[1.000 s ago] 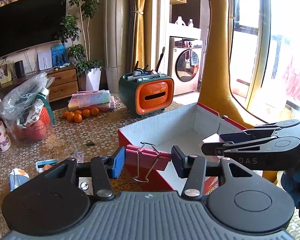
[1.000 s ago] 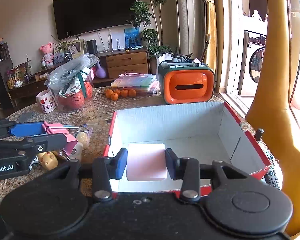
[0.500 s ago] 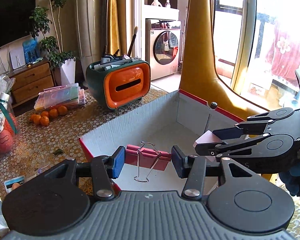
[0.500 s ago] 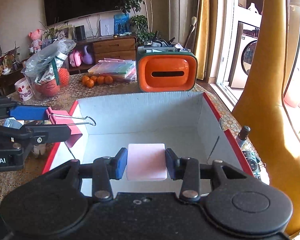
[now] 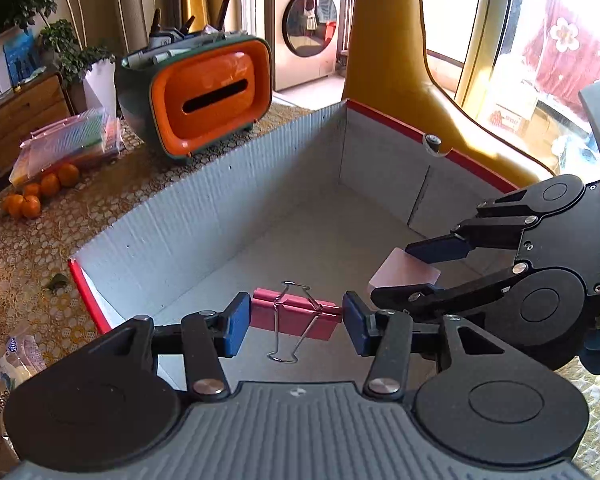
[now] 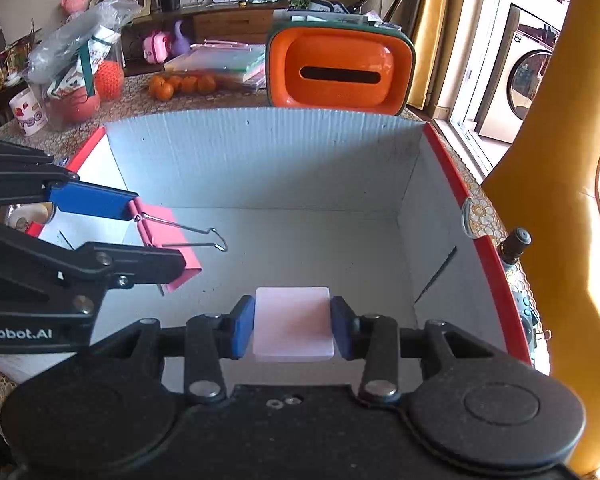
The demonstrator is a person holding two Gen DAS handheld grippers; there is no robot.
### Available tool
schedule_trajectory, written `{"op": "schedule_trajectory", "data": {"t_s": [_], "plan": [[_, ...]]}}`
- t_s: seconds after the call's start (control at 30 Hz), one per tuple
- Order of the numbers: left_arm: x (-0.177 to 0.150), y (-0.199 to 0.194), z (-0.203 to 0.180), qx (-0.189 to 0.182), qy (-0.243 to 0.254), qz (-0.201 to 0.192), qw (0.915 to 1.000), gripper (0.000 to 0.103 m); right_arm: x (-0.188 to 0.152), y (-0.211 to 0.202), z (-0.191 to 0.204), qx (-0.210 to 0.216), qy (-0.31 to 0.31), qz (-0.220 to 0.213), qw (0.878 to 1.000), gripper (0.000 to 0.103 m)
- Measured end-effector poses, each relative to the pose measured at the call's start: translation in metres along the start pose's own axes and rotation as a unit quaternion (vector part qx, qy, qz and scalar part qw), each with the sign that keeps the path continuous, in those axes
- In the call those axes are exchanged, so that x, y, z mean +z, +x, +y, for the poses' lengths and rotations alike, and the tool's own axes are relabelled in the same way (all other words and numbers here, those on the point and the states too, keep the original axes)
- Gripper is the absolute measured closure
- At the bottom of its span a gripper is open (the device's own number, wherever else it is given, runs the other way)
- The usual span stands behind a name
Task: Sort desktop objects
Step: 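Carry the binder clip and sticky-note pad with both tools over the red box, then open both tools to drop the clip and sticky-note pad into the box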
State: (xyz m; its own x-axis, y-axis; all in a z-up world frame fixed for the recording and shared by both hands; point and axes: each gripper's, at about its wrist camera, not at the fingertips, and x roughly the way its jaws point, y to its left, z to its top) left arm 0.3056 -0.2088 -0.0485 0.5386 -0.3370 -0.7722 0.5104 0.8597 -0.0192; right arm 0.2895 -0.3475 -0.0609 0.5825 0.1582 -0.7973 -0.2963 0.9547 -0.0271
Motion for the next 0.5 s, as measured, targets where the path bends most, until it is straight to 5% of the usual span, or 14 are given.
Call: {"op": "schedule_trajectory", "data": {"t_s": [0.5], "plan": [[0.002, 0.022, 0.006, -0.017, -0.014, 0.060, 0.9980, 0.053, -0.001, 0.019, -0.002, -0.006, -0.028, 0.042, 0.999, 0.061]]}}
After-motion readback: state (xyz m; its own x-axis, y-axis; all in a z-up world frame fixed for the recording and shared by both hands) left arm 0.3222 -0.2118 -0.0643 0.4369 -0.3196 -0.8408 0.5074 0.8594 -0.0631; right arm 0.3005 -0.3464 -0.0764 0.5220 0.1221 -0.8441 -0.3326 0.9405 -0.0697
